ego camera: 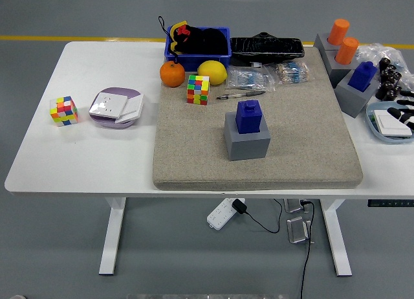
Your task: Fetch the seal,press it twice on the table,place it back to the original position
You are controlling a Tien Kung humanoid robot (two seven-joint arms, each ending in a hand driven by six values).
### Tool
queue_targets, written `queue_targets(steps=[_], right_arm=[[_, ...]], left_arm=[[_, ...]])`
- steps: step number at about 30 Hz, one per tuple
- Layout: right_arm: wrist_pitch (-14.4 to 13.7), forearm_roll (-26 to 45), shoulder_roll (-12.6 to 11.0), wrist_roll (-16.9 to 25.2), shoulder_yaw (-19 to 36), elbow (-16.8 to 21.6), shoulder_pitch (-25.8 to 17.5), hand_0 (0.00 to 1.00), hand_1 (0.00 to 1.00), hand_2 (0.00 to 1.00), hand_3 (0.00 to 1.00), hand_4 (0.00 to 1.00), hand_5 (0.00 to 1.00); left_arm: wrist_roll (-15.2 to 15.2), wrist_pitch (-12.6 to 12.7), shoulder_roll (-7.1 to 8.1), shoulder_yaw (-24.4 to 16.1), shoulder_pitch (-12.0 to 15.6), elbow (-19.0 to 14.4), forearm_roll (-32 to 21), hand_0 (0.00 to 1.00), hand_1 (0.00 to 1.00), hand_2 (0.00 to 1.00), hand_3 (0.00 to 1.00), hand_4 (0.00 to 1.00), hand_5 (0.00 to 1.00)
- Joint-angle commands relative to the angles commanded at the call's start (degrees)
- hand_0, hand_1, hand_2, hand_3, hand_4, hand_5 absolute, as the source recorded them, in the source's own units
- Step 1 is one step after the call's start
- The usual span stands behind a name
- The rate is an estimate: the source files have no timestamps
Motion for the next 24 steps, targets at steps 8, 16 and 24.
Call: queue_targets(steps=[8,16,24], right_arm=[[0.36,-0.36,1.14,-0.59,0.59,0.68,-1.56,0.851,0.768,0.778,0.818,0.998,0.511],[0.59,-0.70,1.71,-1.21,-0.15,0.90,-1.63,0.851,0.767,0.774,0.813,0.998,0.508],[1.26,-1.23,1.77,-2.45,-1.33,1.70,-1.50,0.850,0.765,0.772,0.815,0.998,0.503]], left_arm=[[0.06,0.24,0.57,1.60,0.73,0.43,-1.89,0.812,0.805,0.775,0.815,0.698,0.431],[0.08,0.30,0.82,3.62,0.28,0.67,-3.95,0.811,0.805,0.775,0.815,0.696,0.432],[0.10,0.16,0.37,5.33,0.03,0.60,-5.20,0.813,0.805,0.775,0.814,0.695,0.433]])
